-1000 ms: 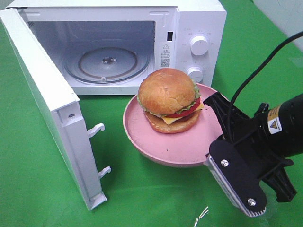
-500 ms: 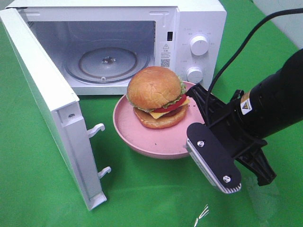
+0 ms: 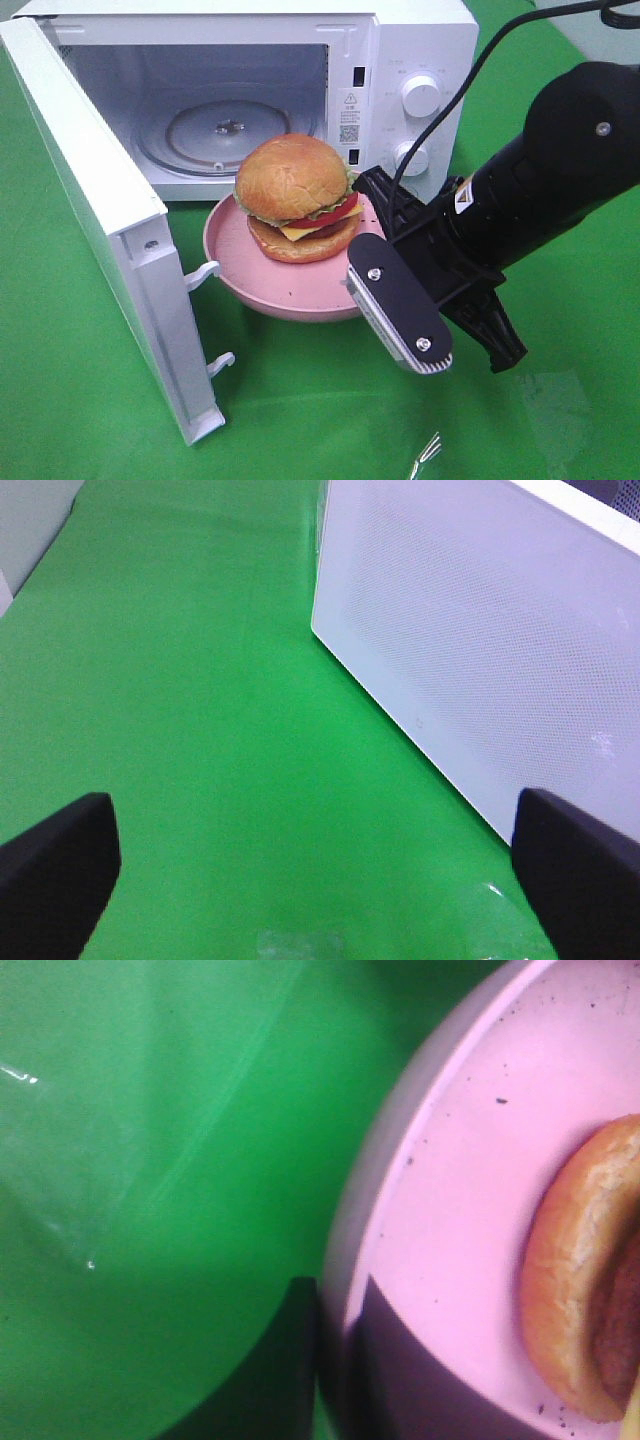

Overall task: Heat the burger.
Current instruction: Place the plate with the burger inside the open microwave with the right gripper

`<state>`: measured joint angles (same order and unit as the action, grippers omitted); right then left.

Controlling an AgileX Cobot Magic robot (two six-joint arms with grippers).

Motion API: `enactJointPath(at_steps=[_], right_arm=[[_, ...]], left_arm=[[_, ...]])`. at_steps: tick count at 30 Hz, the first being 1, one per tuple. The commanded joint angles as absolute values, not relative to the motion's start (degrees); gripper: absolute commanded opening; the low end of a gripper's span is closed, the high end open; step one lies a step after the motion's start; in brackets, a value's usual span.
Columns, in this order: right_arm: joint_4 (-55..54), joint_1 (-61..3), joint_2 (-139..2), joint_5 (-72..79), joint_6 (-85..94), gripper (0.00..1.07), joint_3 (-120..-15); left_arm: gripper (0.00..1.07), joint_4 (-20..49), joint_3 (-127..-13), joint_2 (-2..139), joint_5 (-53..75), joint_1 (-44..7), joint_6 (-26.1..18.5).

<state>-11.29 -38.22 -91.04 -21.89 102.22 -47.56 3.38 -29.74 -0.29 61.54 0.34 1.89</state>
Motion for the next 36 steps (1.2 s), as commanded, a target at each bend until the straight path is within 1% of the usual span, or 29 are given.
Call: enactJointPath(at_steps=[1, 11, 21, 24, 27, 36], right_arm=[[-12.26, -38.27, -93.05, -20.63, 103.42, 0.00, -51.45], [-12.26, -38.27, -97.06, -20.80, 102.73, 0.00, -56.09], [-11.86, -38.27, -101.36, -21.83, 101.53, 0.00, -63.14], [-11.23, -38.33, -102.56, -21.83, 98.84, 0.00, -64.80], [-8.25, -39.59, -103.93, -21.66, 95.91, 0.00, -66.75], [-7.62, -39.65, -106.80, -21.94, 91.50, 0.00, -70.99]], left_arm=[[0.99, 3.27, -29.56, -1.15, 61.13, 0.34, 1.89], [0.99, 3.27, -29.56, -1.15, 61.13, 0.34, 1.89], [0.99, 3.27, -29.56, -1.15, 61.13, 0.34, 1.89], [0.99, 3.27, -29.56, -1.15, 61.13, 0.34, 1.89], [0.99, 3.27, -29.56, -1.15, 61.13, 0.34, 1.89], [0.99, 3.27, -29.56, -1.15, 61.13, 0.34, 1.89]])
